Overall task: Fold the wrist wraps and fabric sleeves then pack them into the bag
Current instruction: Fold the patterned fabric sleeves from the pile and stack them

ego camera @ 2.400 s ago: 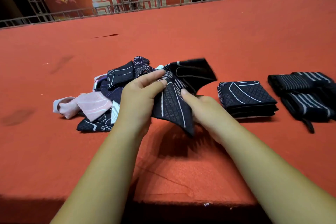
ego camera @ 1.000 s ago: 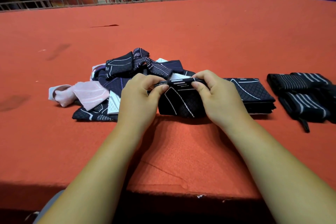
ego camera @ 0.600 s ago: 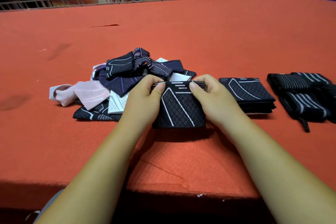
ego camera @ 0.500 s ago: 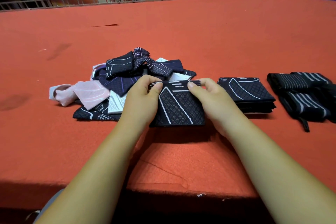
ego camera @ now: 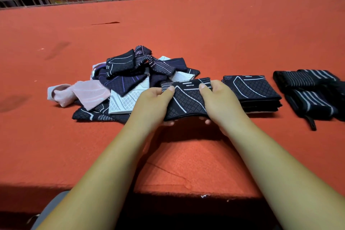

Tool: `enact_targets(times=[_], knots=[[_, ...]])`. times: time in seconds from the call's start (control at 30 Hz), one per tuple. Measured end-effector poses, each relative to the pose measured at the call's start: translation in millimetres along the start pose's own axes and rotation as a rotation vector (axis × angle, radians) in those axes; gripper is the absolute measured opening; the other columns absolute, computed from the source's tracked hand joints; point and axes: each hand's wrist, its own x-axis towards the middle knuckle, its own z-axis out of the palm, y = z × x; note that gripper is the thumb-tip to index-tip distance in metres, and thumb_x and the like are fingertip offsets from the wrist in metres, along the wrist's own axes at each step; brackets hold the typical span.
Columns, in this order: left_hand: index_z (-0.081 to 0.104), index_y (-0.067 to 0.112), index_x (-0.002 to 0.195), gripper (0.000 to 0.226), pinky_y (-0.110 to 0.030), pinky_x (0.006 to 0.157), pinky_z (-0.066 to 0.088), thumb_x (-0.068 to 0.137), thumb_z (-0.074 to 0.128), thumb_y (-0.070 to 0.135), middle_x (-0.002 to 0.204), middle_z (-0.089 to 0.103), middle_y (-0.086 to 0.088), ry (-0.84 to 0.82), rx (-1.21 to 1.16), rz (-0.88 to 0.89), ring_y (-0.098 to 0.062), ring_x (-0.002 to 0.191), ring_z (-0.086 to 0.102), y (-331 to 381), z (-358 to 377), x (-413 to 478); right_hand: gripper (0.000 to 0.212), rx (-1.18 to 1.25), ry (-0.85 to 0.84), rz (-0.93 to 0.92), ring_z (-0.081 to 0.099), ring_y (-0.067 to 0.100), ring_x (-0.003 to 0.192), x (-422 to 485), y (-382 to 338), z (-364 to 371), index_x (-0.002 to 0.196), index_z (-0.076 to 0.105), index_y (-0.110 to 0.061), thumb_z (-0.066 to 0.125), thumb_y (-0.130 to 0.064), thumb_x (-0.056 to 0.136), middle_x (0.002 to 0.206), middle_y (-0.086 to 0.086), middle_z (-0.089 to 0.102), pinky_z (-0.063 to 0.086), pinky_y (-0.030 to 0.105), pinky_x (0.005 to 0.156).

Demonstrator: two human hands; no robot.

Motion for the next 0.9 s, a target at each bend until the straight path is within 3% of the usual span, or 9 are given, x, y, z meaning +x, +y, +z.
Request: enact_targets(times=[0.3,0.37,0.4,0.47,0.53,0.6,0.67,0.8,0.9], knots=[[0.058,0.011,0.087,0.033,-0.022,0.033,0.035,0.111,0.055,0.033,0.059,0.06,-0.004,0.091,0.101,0.126,-0.014,0.033,0.052,3,11,2,0.036,0.104,-0.05,0.047,0.068,0.02,0.051,5,-11,-11,0.122,0.064,-0.017,0.063,-0.041,0.094,0.082,0.003,0.075,0.047,0.03,0.042],[0.059,0.013,0.086,0.032,-0.021,0.034,0.035,0.111,0.055,0.032,0.054,0.06,0.003,0.095,0.06,0.11,-0.013,0.034,0.053,9,17,1,0.063,0.106,-0.063,0.041,0.073,0.019,0.071,6,-16,-20,0.138,0.056,-0.025,0.071,-0.046,0.081,0.104,-0.004,0.077,0.058,0.041,0.059],[0.06,0.013,0.087,0.032,-0.022,0.034,0.036,0.111,0.055,0.032,0.053,0.061,0.006,0.101,0.04,0.103,-0.013,0.035,0.054,11,19,2,0.076,0.035,-0.081,0.015,0.074,0.017,0.092,5,-20,-27,0.149,0.047,-0.03,0.073,-0.048,0.08,0.122,-0.009,0.072,0.061,0.045,0.078],[0.066,0.01,0.094,0.029,-0.023,0.036,0.041,0.11,0.056,0.033,0.062,0.067,0.003,0.106,0.032,0.107,-0.012,0.042,0.058,16,27,3,0.091,-0.114,-0.109,-0.066,0.06,0.011,0.122,1,-25,-42,0.163,0.03,-0.035,0.076,-0.046,0.086,0.146,-0.011,0.056,0.049,0.036,0.102],[0.067,0.013,0.121,0.025,-0.025,0.042,0.048,0.107,0.062,0.033,0.088,0.075,-0.006,0.111,-0.001,0.123,-0.014,0.057,0.065,23,37,2,0.088,-0.159,-0.089,-0.146,0.05,0.004,0.124,-1,-26,-56,0.165,0.027,-0.038,0.076,-0.036,0.092,0.154,-0.007,0.048,0.038,0.025,0.097],[0.053,0.028,0.143,0.044,-0.029,0.051,0.055,0.102,0.07,0.025,0.102,0.076,-0.005,0.076,-0.06,0.166,-0.015,0.069,0.071,29,48,-1,0.075,-0.169,-0.008,-0.222,0.052,0.005,0.119,2,-21,-66,0.158,0.039,-0.042,0.074,-0.027,0.094,0.148,-0.005,0.052,0.037,0.015,0.09],[0.052,0.037,0.142,0.056,-0.03,0.058,0.059,0.097,0.074,0.012,0.104,0.075,-0.003,-0.007,-0.066,0.247,-0.012,0.075,0.073,37,61,-4,0.053,-0.176,0.098,-0.257,0.056,0.008,0.112,9,-14,-78,0.142,0.059,-0.039,0.074,-0.022,0.094,0.134,-0.002,0.057,0.033,0.0,0.081],[0.071,0.025,0.126,0.038,-0.03,0.062,0.061,0.093,0.076,0.007,0.114,0.074,-0.012,-0.047,0.012,0.31,-0.017,0.081,0.074,49,94,2,0.034,-0.254,0.249,-0.263,0.055,0.01,0.105,22,-1,-105,0.128,0.073,-0.026,0.076,-0.02,0.095,0.121,0.001,0.058,0.033,0.011,0.088],[0.07,0.02,0.136,0.047,-0.032,0.065,0.061,0.09,0.078,0.011,0.121,0.075,-0.006,-0.047,0.068,0.29,-0.02,0.084,0.077,49,121,10,0.035,-0.322,0.283,-0.238,0.06,0.019,0.117,28,11,-117,0.133,0.073,-0.023,0.074,-0.019,0.097,0.128,0.006,0.06,0.036,0.017,0.096]])
